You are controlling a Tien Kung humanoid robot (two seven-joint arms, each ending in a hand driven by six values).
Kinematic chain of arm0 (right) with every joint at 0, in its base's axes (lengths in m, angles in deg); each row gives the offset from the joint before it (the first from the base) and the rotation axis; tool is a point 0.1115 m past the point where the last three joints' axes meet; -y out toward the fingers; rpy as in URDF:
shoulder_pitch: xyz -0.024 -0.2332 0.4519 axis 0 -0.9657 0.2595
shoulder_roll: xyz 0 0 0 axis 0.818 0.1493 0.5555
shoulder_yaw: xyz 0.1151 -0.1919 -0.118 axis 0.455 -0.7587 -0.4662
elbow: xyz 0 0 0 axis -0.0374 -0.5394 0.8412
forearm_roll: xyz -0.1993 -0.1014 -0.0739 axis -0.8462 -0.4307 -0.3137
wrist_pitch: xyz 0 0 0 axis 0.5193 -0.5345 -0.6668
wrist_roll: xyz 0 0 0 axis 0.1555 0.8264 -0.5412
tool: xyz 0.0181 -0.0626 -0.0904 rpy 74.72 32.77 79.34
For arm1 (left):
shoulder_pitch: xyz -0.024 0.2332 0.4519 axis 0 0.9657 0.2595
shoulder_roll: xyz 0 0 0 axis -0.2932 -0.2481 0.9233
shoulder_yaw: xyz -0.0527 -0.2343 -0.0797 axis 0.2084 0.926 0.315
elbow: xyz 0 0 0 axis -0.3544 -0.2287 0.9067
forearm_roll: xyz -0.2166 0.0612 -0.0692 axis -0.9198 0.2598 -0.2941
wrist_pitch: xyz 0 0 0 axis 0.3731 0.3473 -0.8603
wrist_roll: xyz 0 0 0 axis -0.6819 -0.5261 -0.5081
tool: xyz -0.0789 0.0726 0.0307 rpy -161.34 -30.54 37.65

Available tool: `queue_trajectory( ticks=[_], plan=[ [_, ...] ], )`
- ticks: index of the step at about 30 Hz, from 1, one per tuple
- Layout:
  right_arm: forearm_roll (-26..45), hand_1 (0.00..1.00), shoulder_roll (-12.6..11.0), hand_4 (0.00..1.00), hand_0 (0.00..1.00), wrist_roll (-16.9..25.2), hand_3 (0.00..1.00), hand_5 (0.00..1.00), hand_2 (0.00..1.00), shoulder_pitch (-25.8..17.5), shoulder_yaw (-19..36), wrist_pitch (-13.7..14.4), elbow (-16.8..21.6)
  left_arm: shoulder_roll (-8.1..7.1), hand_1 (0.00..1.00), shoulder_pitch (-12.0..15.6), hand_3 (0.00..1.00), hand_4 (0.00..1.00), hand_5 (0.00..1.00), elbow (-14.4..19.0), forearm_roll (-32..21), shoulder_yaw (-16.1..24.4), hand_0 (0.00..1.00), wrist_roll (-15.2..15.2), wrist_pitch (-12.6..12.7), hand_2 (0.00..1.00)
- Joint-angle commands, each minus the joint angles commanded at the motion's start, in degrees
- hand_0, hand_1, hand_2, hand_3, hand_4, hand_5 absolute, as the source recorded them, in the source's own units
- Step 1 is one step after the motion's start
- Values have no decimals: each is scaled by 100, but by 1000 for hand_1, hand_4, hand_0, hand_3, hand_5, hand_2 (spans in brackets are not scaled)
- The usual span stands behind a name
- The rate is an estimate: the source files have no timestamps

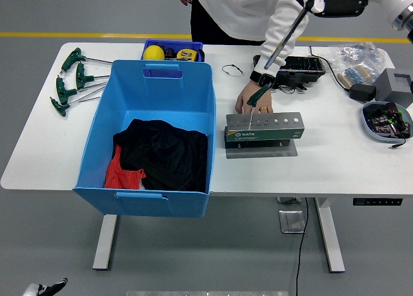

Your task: Lift tool from toolbox,place it in box,lift tool from toolbox,place it in box

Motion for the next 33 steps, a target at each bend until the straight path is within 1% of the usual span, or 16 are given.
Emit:
queue_trajectory(
  ticks=[5, 9, 11, 13, 14, 17, 20, 23, 26, 31, 32, 33],
  plan=[
    [86, 2, 306, 746, 2, -99, 2, 661, 2, 85, -250, -21, 369, -9, 597, -20, 699, 735, 714, 0, 46, 11, 648, -5, -17, 663],
    [162, 2, 548, 747, 2, -117, 2, 661, 2, 136, -594, -10, 536, -12, 592, -24, 700, 735, 715, 0, 64, 69, 646, 15, 8, 663],
    [249, 2, 685, 747, 2, -144, 2, 661, 2, 162, -776, -16, 499, -13, 592, -21, 700, 735, 715, 0, 80, 98, 646, 28, 12, 663],
    [269, 2, 891, 747, 2, -190, 2, 661, 2, 180, -1067, -18, 398, -15, 592, -24, 700, 735, 715, 0, 76, 92, 646, 38, 10, 663],
    [277, 2, 1023, 747, 2, -216, 2, 663, 2, 188, -1296, -15, 331, -14, 590, -28, 700, 735, 716, 0, 62, 76, 650, 42, 11, 662],
    [289, 2, 1232, 747, 2, -224, 2, 663, 2, 219, -1689, 16, 183, -15, 590, -28, 700, 735, 716, 0, 39, 56, 650, 46, 18, 662],
    [-49, 2, 1498, 747, 2, -244, 2, 661, 2, 260, -2175, 110, -86, -18, 584, -33, 700, 736, 717, 0, 60, 60, 651, 41, 14, 662],
    [-208, 2, 1696, 747, 2, -287, 2, 661, 2, 314, -2548, 138, -306, -21, 584, -36, 700, 736, 717, 0, 41, 29, 651, 43, 14, 662],
    [-394, 2, 1831, 749, 2, -323, 2, 658, 2, 406, -2797, 123, -427, -31, 579, -45, 701, 736, 717, 0, 61, 40, 651, 39, 17, 662],
    [-417, 2, 1953, 749, 2, -387, 2, 658, 2, 471, -2920, 132, -451, -40, 579, -56, 701, 736, 717, 0, 89, 70, 651, 32, 26, 662],
    [-436, 2, 1964, 818, 2, -392, 85, 517, 58, 483, -2941, 153, -453, -42, 575, -58, 701, 737, 719, 0, 85, 66, 652, 33, 26, 662],
    [-474, 2, 1973, 818, 2, -408, 85, 517, 58, 500, -2964, 147, -463, -45, 575, -58, 701, 737, 719, 0, 87, 69, 652, 32, 26, 662]
  ],
)
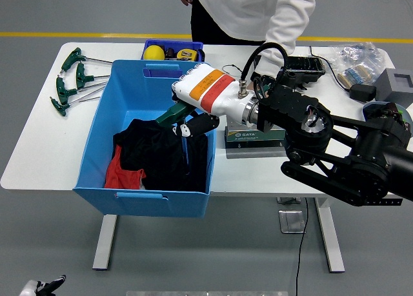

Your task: Lift tool from toolbox,place it in box,lift tool from toolbox,place it in box

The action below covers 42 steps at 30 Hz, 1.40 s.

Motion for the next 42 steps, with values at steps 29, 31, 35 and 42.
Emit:
queue_trajectory(
  ticks=[29, 31, 35, 42],
  plan=[
    [-388, 495, 92, 849, 422, 128, 468, 531, 534, 17, -123, 371, -170, -27, 550, 30, 700, 736, 720, 0, 415, 276, 641, -106, -28, 661],
    [-387, 495, 92, 849, 422, 127, 468, 531, 534, 12, -125, 363, -181, -29, 550, 30, 700, 736, 720, 0, 429, 277, 641, -108, -31, 661],
    [-390, 507, 91, 870, 427, 119, 467, 536, 538, 4, -128, 348, -196, -29, 547, 31, 700, 736, 721, 0, 441, 283, 639, -109, -27, 661],
    [-371, 507, 54, 873, 427, 138, 466, 535, 540, -16, -90, 335, -203, -34, 544, 25, 699, 735, 722, 0, 418, 229, 642, -109, -28, 660]
  ],
)
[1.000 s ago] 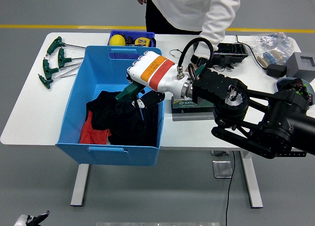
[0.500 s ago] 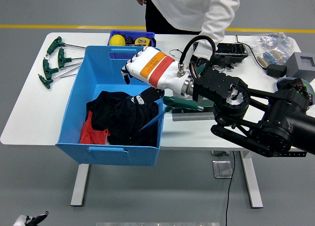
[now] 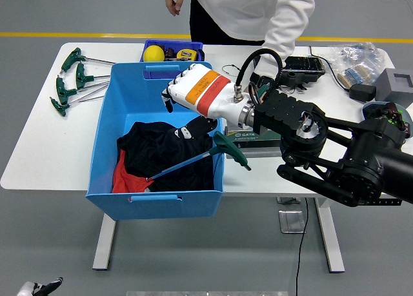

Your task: Lift tool from toolbox,place it in box,lift tool from toolbox,place it in box

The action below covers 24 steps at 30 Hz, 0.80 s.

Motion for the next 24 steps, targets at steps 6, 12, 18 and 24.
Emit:
queue_trajectory(
  ticks=[6, 12, 18, 24],
  plan=[
    [-22, 509, -165, 876, 428, -18, 467, 535, 541, 19, 172, -64, 29, -11, 540, -13, 698, 733, 720, 0, -53, -23, 638, 15, 12, 659],
    [-47, 508, -294, 878, 432, -34, 468, 536, 541, 76, 339, -79, 113, -16, 542, -16, 696, 734, 721, 0, -60, -25, 636, 11, 16, 660],
    [-45, 508, -326, 879, 432, -37, 467, 537, 541, 72, 369, -104, 84, -12, 542, -14, 696, 732, 719, 0, -72, -30, 638, 7, 18, 659],
    [-49, 506, -295, 884, 447, -70, 469, 538, 543, 48, 342, -227, 57, 2, 544, -21, 694, 734, 724, 0, -60, -27, 643, -22, 29, 660]
  ],
)
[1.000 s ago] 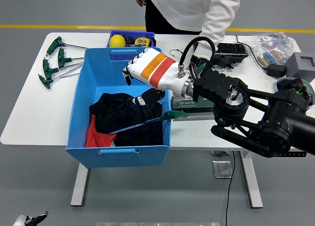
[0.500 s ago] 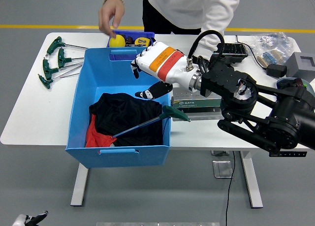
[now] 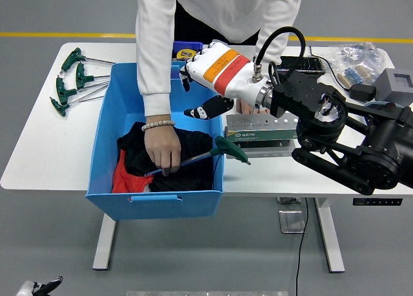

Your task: Lift tool from toolbox,place it in box,lift tool from toolbox,place it in box

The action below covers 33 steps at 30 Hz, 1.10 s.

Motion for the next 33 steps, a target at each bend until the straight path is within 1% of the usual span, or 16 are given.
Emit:
queue_trajectory(
  ticks=[6, 10, 11, 19, 22, 23, 28, 29, 33],
  plan=[
    [-2, 506, 7, 884, 445, -10, 470, 541, 542, 2, -3, -31, -11, 8, 547, -9, 692, 733, 722, 0, -52, -39, 646, 10, 3, 663],
    [-13, 506, -5, 884, 445, -42, 470, 541, 542, 14, 6, -109, -22, 13, 547, -18, 692, 733, 722, 0, -16, -9, 646, 1, -1, 663],
    [-15, 510, -9, 888, 463, -45, 473, 540, 544, 17, 7, -115, -24, 12, 549, -19, 693, 733, 722, 0, -17, -8, 645, 2, -2, 663],
    [-26, 511, -21, 890, 464, -55, 474, 542, 548, 36, 0, -135, -69, 9, 550, -23, 693, 732, 722, 0, -11, -10, 645, 3, -13, 663],
    [-258, 511, -39, 890, 464, -110, 474, 542, 548, 56, -23, -212, -85, 2, 550, -25, 693, 732, 722, 0, -23, -24, 645, 9, -18, 663],
    [-319, 512, -42, 896, 488, -120, 478, 548, 558, 63, -32, -228, -96, 0, 549, -25, 691, 731, 723, 0, -26, -28, 644, 10, -20, 663],
    [-475, 512, -37, 896, 488, -146, 478, 548, 558, 124, -165, -261, -276, -7, 549, -27, 691, 731, 723, 0, -48, -43, 644, 20, -22, 663],
    [-504, 527, -16, 903, 509, -159, 479, 553, 590, 141, -215, -278, -339, -8, 549, -26, 690, 729, 721, 0, -47, -38, 642, 20, -20, 663],
    [-551, 527, 121, 903, 509, -181, 479, 553, 590, 168, -362, -395, -575, -4, 549, -40, 690, 729, 721, 0, -66, -63, 642, 16, -10, 663]
  ],
)
